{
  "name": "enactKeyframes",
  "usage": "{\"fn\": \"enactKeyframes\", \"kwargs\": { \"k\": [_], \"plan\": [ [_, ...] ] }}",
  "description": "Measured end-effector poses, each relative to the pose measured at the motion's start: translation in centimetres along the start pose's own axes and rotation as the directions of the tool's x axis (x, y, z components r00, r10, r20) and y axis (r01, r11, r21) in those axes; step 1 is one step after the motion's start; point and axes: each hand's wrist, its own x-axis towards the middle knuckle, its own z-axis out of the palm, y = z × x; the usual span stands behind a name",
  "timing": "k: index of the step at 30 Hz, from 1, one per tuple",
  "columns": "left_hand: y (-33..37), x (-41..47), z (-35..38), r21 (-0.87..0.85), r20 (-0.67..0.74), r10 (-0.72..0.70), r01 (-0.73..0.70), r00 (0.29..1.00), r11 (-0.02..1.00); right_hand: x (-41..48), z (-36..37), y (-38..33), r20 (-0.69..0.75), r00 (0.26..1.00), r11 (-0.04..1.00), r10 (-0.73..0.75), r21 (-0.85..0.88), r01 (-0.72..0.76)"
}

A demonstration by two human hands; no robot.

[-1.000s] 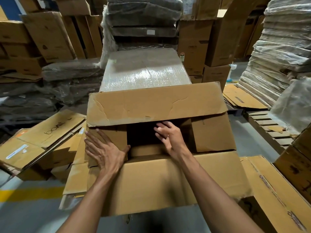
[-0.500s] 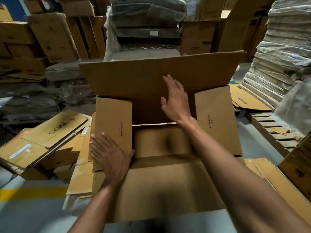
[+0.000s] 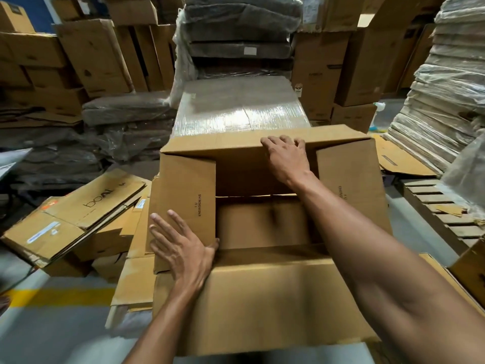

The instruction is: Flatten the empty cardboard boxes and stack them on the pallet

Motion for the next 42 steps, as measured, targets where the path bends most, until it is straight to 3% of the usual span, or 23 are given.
{"fn": "enactKeyframes", "kwargs": {
  "k": [7,13,19,22,26,30,35,42],
  "plan": [
    [0.9,0.7,-1.0,0.051,0.052,-0.038,0.036,0.998,0.998,0.7,0.6,0.0,0.004,1.000,1.000,0.011,0.006,-0.011],
    [2.2,2.5,-3.1,0.088,0.086,-0.030,0.023,0.996,0.996,1.3,-0.7,0.3,0.133,0.991,0.997,-0.020,0.070,0.011],
    [2.5,3.9,-4.2,0.039,0.106,-0.017,0.013,0.994,0.999,-2.2,0.5,0.9,-0.106,0.992,0.989,-0.069,0.124,0.082],
    [2.7,4.5,-4.4,0.033,0.120,-0.015,0.011,0.993,0.999,-6.1,1.9,2.1,0.049,0.990,0.991,-0.129,0.029,0.128],
    [3.1,5.1,-4.5,0.032,0.149,-0.019,0.014,0.989,0.999,-10.0,2.1,4.0,0.366,0.930,0.947,-0.038,-0.284,0.150],
    [3.5,5.4,-4.3,0.018,0.164,-0.016,0.014,0.986,1.000,-10.9,0.9,3.8,0.384,0.923,0.892,-0.005,-0.416,0.178],
    [3.8,5.8,-4.4,0.018,0.183,-0.016,0.013,0.983,1.000,-9.9,-2.4,2.9,0.312,0.945,0.843,0.098,-0.530,0.087],
    [4.4,5.7,-4.4,-0.007,0.197,-0.014,0.015,0.980,1.000,-9.3,-6.3,8.1,0.151,0.871,0.777,0.468,-0.540,-0.324]
  ]
}}
